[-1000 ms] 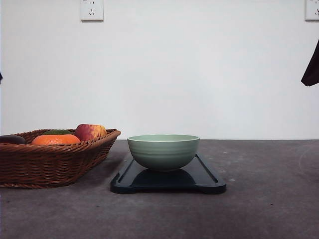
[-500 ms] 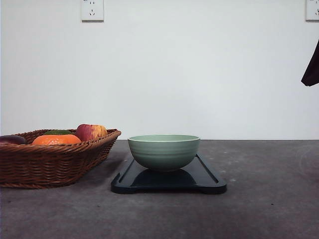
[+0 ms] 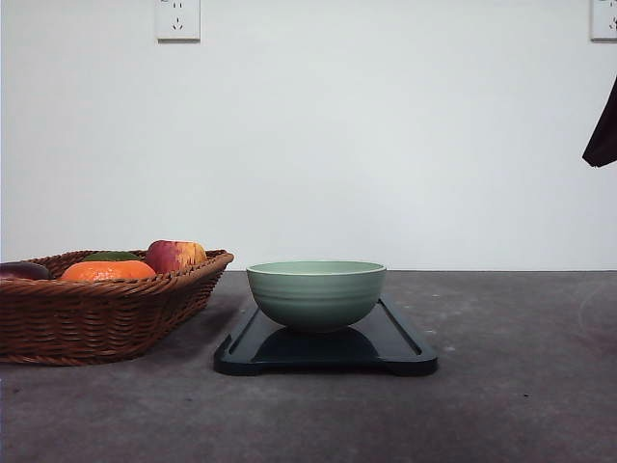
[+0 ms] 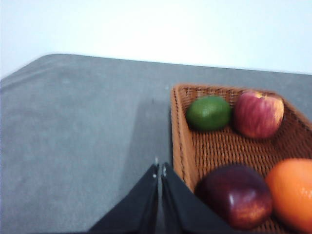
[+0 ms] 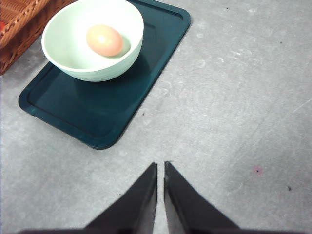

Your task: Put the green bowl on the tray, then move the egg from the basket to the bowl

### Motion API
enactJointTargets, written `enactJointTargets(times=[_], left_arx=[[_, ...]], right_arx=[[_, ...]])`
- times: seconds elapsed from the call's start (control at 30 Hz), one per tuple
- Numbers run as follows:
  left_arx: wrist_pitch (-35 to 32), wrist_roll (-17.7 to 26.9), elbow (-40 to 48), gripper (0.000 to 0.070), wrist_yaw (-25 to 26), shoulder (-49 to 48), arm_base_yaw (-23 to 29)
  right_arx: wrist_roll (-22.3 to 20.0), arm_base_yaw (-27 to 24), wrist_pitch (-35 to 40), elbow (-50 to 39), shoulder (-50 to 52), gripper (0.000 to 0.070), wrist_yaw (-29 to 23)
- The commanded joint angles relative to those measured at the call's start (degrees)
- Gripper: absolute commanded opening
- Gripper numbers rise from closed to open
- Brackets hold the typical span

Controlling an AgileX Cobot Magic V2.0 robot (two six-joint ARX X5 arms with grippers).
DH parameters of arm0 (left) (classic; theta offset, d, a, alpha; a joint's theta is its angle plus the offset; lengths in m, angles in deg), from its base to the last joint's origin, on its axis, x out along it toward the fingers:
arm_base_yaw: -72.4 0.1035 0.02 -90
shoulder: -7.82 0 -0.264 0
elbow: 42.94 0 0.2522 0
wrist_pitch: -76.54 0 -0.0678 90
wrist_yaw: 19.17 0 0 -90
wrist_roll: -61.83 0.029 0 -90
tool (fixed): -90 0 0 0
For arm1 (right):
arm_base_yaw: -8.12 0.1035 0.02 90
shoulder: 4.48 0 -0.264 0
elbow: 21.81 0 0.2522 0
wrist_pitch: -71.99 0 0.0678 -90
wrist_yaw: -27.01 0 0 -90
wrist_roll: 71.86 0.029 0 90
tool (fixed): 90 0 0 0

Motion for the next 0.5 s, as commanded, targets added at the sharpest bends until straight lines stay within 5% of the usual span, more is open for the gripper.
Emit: enactJointTargets(times=[0.0, 0.47], left_arx=[[0.59, -0.17, 1.14, 0.0000, -0.17, -1.32, 0.11], [1.98, -0.15, 1.14, 0.0000, -0.14, -3.80, -0.04]], right_arx=[[0.11, 0.20, 0.50, 0.37, -0.26, 0.0016, -0.02], [0.11, 0.20, 0.70, 0.37, -0.24, 0.0016, -0.02]])
